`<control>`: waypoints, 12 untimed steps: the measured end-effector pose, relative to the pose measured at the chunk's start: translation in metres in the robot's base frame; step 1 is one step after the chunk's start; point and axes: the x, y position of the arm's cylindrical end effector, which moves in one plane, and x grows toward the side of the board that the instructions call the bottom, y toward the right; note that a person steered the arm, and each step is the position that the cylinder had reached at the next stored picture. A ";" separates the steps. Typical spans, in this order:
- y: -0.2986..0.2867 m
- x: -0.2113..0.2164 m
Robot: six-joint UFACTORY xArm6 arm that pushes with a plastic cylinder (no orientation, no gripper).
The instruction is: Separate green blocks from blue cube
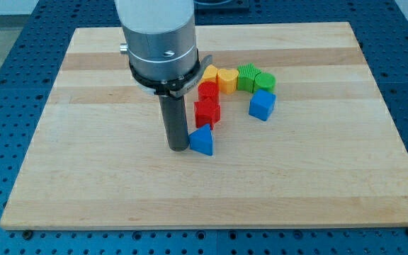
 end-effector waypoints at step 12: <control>0.178 -0.032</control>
